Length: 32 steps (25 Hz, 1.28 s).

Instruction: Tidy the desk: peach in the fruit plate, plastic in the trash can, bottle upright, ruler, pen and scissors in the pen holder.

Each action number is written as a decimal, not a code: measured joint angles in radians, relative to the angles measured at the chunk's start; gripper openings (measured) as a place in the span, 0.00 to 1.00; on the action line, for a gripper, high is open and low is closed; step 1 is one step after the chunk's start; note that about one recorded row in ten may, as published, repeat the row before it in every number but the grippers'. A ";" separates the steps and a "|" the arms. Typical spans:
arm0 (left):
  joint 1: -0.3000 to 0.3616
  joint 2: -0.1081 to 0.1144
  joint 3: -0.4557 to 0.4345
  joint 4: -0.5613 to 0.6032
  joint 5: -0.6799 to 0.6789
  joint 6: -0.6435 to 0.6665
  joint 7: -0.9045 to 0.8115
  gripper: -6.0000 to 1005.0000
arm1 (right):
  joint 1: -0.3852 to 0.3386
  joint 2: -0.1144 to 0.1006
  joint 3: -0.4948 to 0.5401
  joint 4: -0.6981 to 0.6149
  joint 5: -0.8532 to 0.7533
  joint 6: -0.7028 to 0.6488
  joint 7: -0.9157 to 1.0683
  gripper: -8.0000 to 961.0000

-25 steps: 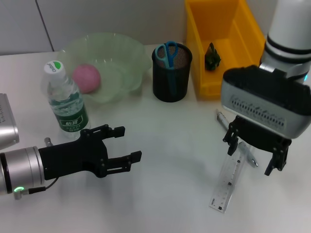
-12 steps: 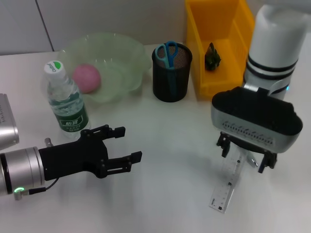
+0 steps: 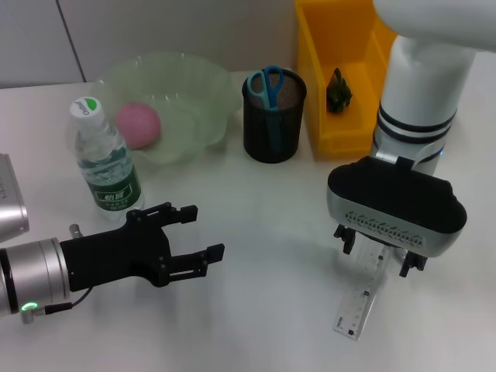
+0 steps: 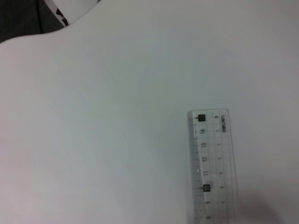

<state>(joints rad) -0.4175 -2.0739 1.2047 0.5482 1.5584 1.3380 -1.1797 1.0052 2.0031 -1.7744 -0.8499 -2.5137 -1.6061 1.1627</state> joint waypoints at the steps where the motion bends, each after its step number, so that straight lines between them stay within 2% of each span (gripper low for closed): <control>1: 0.000 0.000 -0.001 -0.002 0.000 0.000 0.000 0.81 | 0.003 0.001 -0.004 0.006 0.002 0.007 0.000 0.85; 17: 0.004 0.000 0.001 -0.004 0.000 -0.002 0.000 0.81 | 0.007 0.012 -0.055 0.044 0.003 0.079 0.012 0.85; 32: 0.005 0.000 -0.001 -0.004 0.000 -0.001 0.000 0.81 | -0.012 0.013 -0.069 0.024 -0.008 0.098 0.061 0.85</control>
<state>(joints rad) -0.4125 -2.0739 1.2038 0.5445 1.5586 1.3375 -1.1797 0.9931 2.0157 -1.8438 -0.8264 -2.5214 -1.5079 1.2237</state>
